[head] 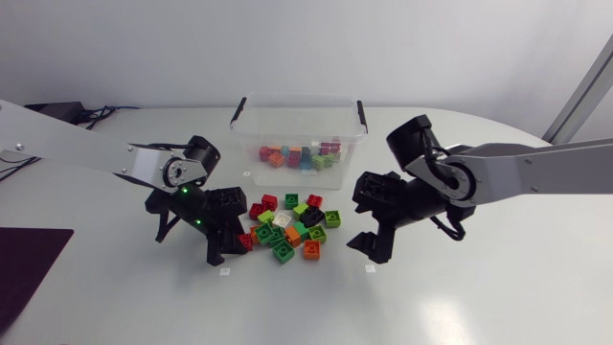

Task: Place the duplo bricks in the container

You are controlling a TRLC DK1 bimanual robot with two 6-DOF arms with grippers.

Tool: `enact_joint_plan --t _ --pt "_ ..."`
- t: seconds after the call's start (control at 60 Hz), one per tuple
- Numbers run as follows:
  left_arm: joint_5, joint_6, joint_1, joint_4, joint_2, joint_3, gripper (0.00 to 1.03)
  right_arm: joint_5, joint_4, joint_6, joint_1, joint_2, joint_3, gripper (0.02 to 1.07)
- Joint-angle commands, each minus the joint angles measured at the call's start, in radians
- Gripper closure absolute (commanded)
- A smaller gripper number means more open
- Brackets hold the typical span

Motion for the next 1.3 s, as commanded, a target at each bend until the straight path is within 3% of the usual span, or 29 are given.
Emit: enact_joint_plan --t 0.0,0.133,0.5,0.783,1.017,1.1,1.283 --pt "0.007 0.051 -0.009 -0.016 0.022 0.011 0.74 -0.007 0.009 -0.074 -0.008 0.056 0.051 0.07" --pt "0.007 0.077 -0.006 -0.027 0.018 0.001 0.78 -0.007 -0.002 -0.106 -0.008 0.13 0.119 0.07" --pt "0.062 0.152 0.037 -0.154 -0.125 -0.018 0.79 -0.056 -0.054 -0.192 -0.026 0.294 0.271 0.11" --pt "0.113 0.123 0.054 -0.215 -0.306 0.016 0.79 -0.071 -0.093 -0.212 -0.015 0.399 0.355 0.16" --pt "0.181 0.046 0.071 -0.258 -0.375 0.128 0.79 -0.093 -0.1 -0.221 -0.006 0.421 0.346 0.56" --pt "0.197 -0.006 0.072 -0.25 -0.356 0.182 0.78 -0.097 -0.107 -0.22 -0.009 0.421 0.346 0.83" --pt "0.213 -0.143 0.078 -0.148 -0.291 0.245 0.78 -0.122 -0.194 -0.217 -0.021 0.366 0.346 0.9"
